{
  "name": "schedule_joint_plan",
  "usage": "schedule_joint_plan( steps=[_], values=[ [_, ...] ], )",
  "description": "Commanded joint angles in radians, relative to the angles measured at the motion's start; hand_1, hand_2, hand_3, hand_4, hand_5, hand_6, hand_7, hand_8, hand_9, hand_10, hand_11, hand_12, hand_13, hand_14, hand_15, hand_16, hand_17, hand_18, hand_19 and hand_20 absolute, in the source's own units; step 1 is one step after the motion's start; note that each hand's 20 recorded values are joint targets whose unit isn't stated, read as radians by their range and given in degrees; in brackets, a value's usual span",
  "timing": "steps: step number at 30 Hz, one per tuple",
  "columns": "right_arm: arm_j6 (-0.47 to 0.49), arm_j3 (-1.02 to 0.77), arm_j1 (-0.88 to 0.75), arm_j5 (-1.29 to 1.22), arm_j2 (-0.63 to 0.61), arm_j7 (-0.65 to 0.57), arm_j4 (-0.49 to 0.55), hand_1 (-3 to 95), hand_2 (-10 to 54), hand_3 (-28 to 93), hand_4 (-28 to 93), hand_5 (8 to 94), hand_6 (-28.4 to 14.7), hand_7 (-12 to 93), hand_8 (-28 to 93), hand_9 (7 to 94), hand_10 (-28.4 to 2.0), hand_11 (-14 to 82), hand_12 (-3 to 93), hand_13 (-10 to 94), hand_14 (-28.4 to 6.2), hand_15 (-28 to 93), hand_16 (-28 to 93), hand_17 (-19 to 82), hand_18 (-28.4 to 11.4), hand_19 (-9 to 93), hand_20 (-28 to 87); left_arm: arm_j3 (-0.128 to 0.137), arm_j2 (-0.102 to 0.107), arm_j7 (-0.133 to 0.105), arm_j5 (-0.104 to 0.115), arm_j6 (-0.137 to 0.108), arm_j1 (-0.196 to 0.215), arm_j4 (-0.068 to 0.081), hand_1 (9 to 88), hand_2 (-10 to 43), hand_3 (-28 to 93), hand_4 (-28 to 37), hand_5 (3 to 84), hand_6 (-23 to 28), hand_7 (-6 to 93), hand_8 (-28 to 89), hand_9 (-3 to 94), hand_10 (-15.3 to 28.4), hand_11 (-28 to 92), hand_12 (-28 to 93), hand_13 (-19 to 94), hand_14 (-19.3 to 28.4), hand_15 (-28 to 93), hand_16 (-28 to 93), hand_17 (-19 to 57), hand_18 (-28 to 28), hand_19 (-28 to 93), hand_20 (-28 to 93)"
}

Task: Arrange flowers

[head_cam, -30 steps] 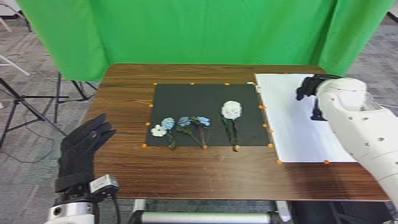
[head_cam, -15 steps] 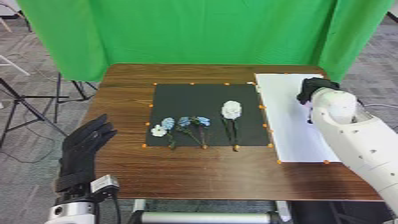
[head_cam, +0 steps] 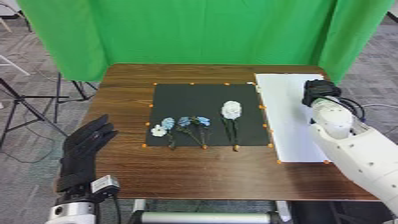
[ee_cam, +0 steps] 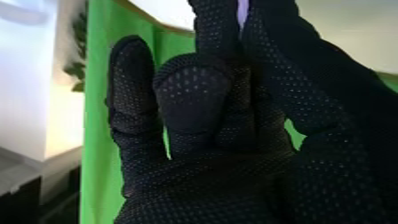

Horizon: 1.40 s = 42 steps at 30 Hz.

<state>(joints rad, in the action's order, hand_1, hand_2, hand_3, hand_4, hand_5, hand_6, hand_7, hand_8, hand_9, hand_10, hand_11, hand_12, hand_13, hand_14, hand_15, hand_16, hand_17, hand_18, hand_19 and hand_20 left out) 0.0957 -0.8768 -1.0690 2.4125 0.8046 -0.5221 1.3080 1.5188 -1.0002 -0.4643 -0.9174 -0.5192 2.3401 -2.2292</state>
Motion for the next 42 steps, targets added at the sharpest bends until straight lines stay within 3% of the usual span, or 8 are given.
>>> schedule_joint_plan(
  steps=[1, 2, 9, 17, 37, 42],
  values=[
    [-0.088, -0.024, -0.073, -0.031, -0.064, 0.027, 0.199, 55.7, -9.5, 77, -28, 78.1, 1.0, 31, -2, 91.2, -4.7, 12.7, 36.5, 80, -1.7, 71, 19, 43, -16.5, 93, 3, 0.002, 0.004, 0.005, -0.004, -0.003, 0.017, -0.004, 27.4, 3.6, 83, -18.5, 43.5, 12.5, 16.3, -11, 35.1, 20.4, 41, 7, 26, 27.2, 68, -18, -9.1, 21.2, 60, 4],
    [-0.090, -0.028, -0.083, -0.021, -0.070, 0.042, 0.228, 55.7, -9.5, 77, -28, 78.2, 1.0, 31, -2, 91.2, -4.8, 12.7, 36.6, 81, -1.7, 71, 20, 43, -16.5, 93, 3, -0.001, 0.006, -0.002, 0.002, -0.005, 0.014, -0.003, 27.4, 3.6, 83, -18.5, 43.5, 12.5, 16.3, -11, 35.1, 20.4, 41, 7, 26, 27.2, 68, -18, -9.1, 21.2, 60, 4],
    [-0.068, -0.101, -0.218, -0.003, -0.052, 0.117, 0.421, 55.5, -9.5, 77, -28, 78.7, 0.7, 29, -1, 91.3, -5.2, 12.6, 36.8, 81, -1.9, 71, 20, 43, -16.9, 93, 3, 0.010, 0.003, 0.013, -0.004, -0.001, 0.022, -0.009, 27.3, 3.6, 83, -18.6, 43.5, 12.4, 16.3, -11, 35.1, 20.3, 41, 7, 25, 27.2, 68, -18, -9.1, 21.3, 60, 4],
    [-0.021, -0.168, -0.388, 0.043, -0.004, 0.187, 0.542, 55.3, -9.5, 78, -28, 78.9, 0.6, 29, -1, 91.3, -5.4, 12.6, 36.9, 81, -2.3, 71, 20, 43, -17.0, 93, 4, 0.010, -0.001, 0.022, -0.008, 0.001, 0.022, -0.012, 27.3, 3.5, 83, -18.7, 43.4, 12.5, 16.2, -11, 34.9, 20.3, 40, 7, 25, 27.2, 68, -18, -9.1, 21.3, 60, 4],
    [-0.018, -0.141, -0.437, 0.048, 0.064, 0.186, 0.545, 54.5, -9.5, 78, -28, 78.3, 0.4, 28, 0, 90.5, -6.0, 12.6, 36.5, 80, -2.9, 71, 20, 42, -17.3, 93, 4, 0.014, -0.012, 0.029, -0.015, 0.006, 0.021, -0.009, 27.2, 3.4, 83, -18.8, 43.2, 12.4, 16.2, -11, 34.9, 20.3, 40, 7, 25, 27.3, 67, -18, -9.1, 21.3, 60, 4],
    [0.004, -0.168, -0.456, 0.044, 0.085, 0.194, 0.560, 50.0, -9.5, 79, -28, 75.9, -0.5, 27, -1, 88.1, -7.0, 13.5, 35.0, 78, -3.6, 71, 20, 40, -17.8, 93, 2, 0.016, -0.014, 0.030, -0.015, 0.008, 0.021, -0.010, 27.2, 3.3, 83, -18.8, 43.2, 12.4, 16.2, -11, 35.0, 20.3, 41, 7, 25, 27.3, 67, -18, -9.1, 21.2, 60, 4]
  ],
)
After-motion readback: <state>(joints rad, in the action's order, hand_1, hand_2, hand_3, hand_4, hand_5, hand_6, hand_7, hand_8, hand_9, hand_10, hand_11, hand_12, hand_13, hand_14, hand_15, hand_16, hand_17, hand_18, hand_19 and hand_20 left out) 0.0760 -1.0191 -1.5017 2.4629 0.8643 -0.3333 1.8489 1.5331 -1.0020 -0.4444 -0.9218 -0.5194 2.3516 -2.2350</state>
